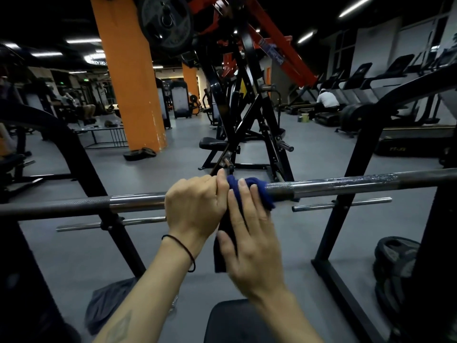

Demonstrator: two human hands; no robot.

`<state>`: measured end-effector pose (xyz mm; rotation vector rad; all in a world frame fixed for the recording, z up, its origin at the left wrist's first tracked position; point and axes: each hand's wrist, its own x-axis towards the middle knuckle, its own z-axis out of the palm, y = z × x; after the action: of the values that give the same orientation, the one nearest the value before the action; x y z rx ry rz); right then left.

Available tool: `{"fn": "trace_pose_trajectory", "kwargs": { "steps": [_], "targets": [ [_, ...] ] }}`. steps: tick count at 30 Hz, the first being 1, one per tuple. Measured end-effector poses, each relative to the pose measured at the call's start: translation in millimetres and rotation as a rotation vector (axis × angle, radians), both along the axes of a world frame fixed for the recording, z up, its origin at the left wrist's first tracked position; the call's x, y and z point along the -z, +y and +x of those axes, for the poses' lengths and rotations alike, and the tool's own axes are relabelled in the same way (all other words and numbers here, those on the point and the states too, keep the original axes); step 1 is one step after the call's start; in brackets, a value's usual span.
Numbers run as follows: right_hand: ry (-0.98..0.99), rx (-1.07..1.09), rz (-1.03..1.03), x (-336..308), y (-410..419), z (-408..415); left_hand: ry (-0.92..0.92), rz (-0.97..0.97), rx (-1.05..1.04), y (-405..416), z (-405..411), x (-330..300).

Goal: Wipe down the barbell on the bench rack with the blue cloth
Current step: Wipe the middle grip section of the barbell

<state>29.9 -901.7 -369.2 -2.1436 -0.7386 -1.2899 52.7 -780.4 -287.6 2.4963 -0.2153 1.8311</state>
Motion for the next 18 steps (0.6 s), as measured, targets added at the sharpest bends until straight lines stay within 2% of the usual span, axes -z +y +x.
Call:
{"fn": "trace_pose_trajectory", "kwargs": {
  "steps": [2, 3, 6, 9, 10, 13, 15, 16, 18],
  "targets": [
    [-0.074, 0.093, -0.098, 1.0, -28.4, 8.8, 0.021, -0.011, -0.001, 0.7, -0.7, -0.9],
    [-0.085, 0.141, -0.067, 1.7, -41.1, 12.4, 0.039, -0.021, -0.008, 0.9, -0.8, -2.3],
    [-0.035, 0.24, 0.19, 1.4, -51.8, 15.5, 0.105, -0.005, -0.019, 0.5, -4.3, -10.4],
    [0.078, 0.167, 0.401, -4.7, -14.0, 5.6, 0.284, 0.033, -0.1, -3.0, -9.8, -24.8],
    [0.098, 0.118, 0.388, -6.4, 0.2, 0.9, 0.391, 0.01, -0.109, -4.1, -8.3, -29.7],
    [0.041, -0.028, 0.108, -3.1, 11.5, -2.8, 0.63, -0.081, -0.068, -3.5, -1.2, -40.7],
    [0.044, -0.151, 0.074, -1.8, -12.7, 6.7, 0.633, -0.073, -0.037, -0.7, -4.2, -41.2],
    [0.038, -0.139, 0.112, -1.8, -28.6, 12.0, 0.602, -0.077, 0.0, 2.7, -6.5, -39.9],
    [0.02, 0.067, 0.233, -4.1, -57.7, 19.6, 0.513, -0.103, 0.108, 10.3, -9.7, -34.4]
  ]
}}
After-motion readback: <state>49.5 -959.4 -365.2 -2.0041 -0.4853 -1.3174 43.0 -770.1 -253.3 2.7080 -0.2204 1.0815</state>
